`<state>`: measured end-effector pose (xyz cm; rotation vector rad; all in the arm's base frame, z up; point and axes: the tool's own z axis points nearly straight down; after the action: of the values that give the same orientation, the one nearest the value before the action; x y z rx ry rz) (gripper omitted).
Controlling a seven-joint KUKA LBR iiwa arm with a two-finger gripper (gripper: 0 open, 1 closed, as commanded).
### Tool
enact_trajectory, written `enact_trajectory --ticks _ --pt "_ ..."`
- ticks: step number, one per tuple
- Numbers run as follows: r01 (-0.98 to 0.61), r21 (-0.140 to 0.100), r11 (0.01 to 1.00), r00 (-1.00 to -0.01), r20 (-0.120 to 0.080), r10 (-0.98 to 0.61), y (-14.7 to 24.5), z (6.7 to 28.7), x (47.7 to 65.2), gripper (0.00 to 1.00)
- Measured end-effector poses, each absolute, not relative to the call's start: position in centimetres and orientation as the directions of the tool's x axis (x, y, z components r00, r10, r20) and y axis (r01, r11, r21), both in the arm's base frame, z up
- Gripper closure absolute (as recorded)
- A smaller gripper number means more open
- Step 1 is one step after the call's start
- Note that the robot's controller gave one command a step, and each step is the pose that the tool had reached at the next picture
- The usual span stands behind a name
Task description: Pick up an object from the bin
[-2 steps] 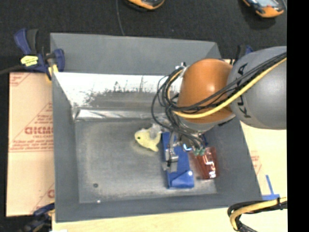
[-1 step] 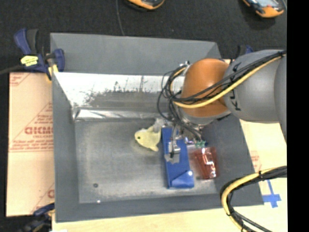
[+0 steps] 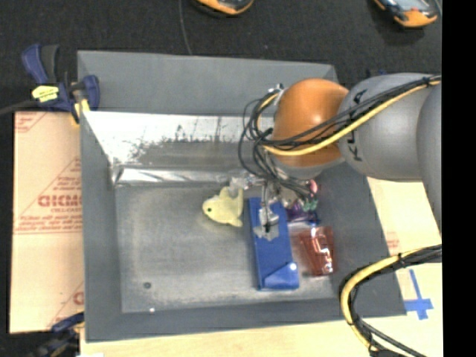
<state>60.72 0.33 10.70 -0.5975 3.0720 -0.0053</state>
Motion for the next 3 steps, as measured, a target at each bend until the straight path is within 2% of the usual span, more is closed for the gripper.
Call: enact_trajectory --ticks 1,2,3 --pt "-0.370 -0.006 0.929 -0.929 -0.014 -0.370 0.4 11.1 61.8 0.00" --pt "-0.115 -0.002 0.993 -0.993 -0.020 -0.115 -0.6 10.3 62.8 0.00" --pt "-0.213 -0.005 0.977 -0.977 -0.023 -0.213 -0.9 10.1 63.6 0.00"
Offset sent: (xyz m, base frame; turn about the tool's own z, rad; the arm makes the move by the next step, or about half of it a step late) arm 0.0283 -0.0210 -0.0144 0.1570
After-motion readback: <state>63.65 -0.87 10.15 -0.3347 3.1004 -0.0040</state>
